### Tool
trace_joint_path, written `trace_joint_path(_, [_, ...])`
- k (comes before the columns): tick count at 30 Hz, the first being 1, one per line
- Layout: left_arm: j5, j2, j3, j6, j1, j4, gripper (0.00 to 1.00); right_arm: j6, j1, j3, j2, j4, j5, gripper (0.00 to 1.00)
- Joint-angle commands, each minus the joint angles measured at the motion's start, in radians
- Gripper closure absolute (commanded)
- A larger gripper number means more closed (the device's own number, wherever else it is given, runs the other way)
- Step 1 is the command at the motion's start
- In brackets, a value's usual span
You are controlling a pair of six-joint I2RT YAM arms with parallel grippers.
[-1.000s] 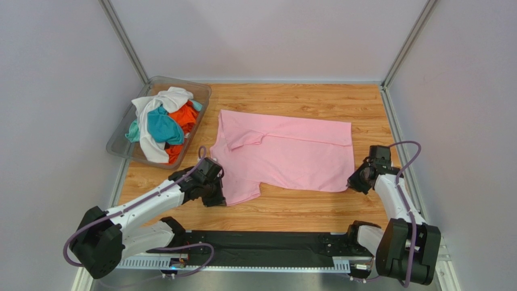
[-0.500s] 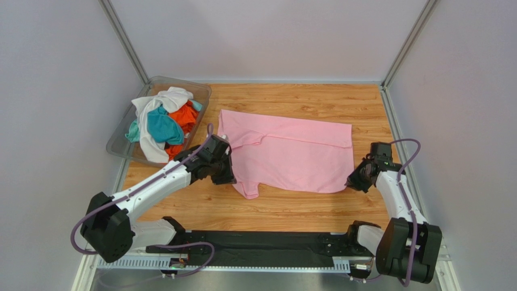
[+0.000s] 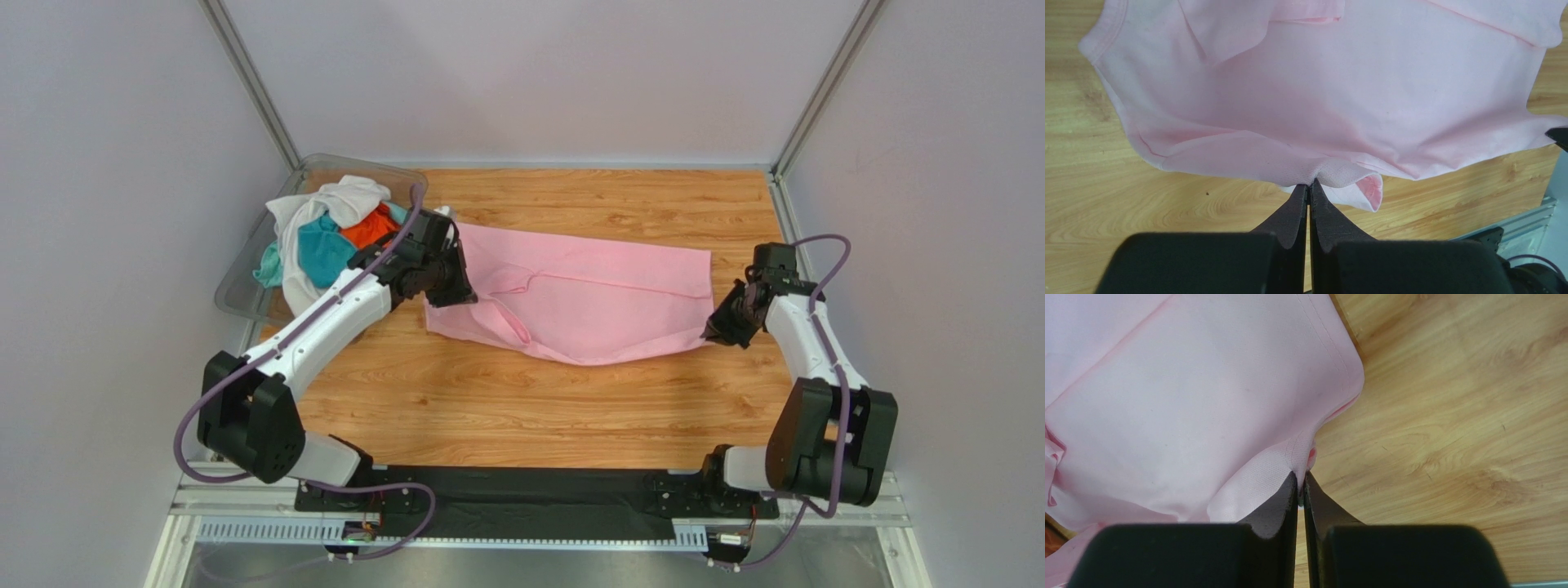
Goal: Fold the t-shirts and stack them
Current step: Fold the tshirt
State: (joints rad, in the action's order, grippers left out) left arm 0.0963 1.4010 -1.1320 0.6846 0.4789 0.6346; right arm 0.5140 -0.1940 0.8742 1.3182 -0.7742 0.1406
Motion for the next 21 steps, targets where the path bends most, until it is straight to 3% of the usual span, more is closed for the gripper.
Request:
trace_joint_path(1, [0.016,0.048,-0.09,-0.043,-0.039,-0.027,1.0,-0.031,-0.002,0.081,0.056,-0.013,-0.003,0.92])
trace_joint_path(21, [0.036,0.34,-0.4,-0.092,-0.154,-0.027,1.0,-0.026,-0.004,0.342,0.326,-0.013,-0.003,0.92])
